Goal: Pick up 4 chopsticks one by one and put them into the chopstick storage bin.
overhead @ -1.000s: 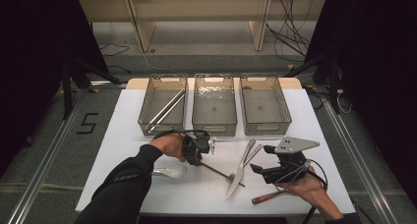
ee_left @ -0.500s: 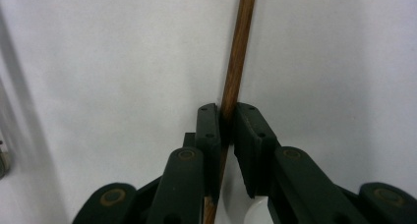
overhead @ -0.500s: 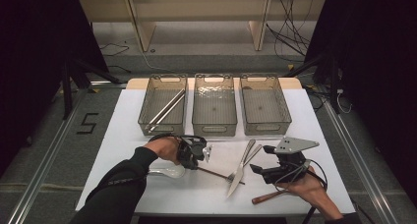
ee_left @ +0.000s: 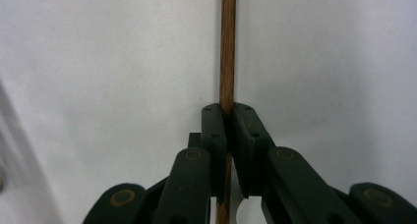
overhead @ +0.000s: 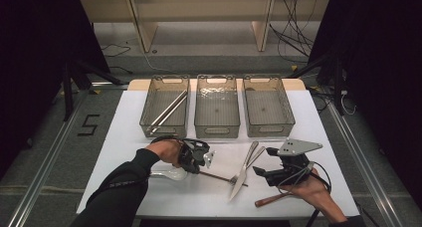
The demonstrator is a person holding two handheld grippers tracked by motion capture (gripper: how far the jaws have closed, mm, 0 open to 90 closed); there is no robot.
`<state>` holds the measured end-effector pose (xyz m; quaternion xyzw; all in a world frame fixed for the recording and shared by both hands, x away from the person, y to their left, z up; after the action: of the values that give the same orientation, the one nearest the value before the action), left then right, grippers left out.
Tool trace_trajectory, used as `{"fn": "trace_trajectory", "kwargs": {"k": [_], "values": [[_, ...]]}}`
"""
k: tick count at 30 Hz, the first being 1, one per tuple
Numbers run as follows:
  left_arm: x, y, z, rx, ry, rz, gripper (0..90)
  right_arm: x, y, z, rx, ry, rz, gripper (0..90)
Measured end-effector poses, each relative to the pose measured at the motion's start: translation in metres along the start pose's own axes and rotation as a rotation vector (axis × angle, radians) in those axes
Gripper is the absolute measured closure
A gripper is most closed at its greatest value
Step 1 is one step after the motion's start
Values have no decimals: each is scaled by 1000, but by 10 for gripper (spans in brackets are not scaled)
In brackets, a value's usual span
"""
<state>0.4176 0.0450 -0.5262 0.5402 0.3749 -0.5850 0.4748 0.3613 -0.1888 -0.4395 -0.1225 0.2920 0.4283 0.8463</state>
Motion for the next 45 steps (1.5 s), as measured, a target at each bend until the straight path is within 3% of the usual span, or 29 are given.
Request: {"fn": "trace_trajectory", "kwargs": {"k": [5,12,22,36,38,45], "values": [[-1,-1,0,0,-9,-3,838,0,0,0,0,0,0,248],[-9,-3,-1,33,-9,1,839,0,0,0,0,-1,1,249],[-19,-7,-16,20,0,13,839,0,0,0,2,-1,1,248],[-26,-8,-52,-59,5,20,839,1,0,0,0,5,4,249],[-27,-8,-57,-82,-14,11,839,1,0,0,1,2,2,248],[-35,-7,-71,-150,-54,50,839,1,0,0,1,1,1,248]]}}
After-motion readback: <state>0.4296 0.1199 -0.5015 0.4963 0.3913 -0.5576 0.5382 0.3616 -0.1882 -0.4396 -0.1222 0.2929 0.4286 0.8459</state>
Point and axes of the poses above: each handheld gripper's, and its own axes: x roughly forward along the jaws, z roughly out of its top, y roughly to its left, the point moved 7 cm from there along x, roughly forward along the jaws, and after that the axes turned 3 degrees about z, right-handed, at the moved point
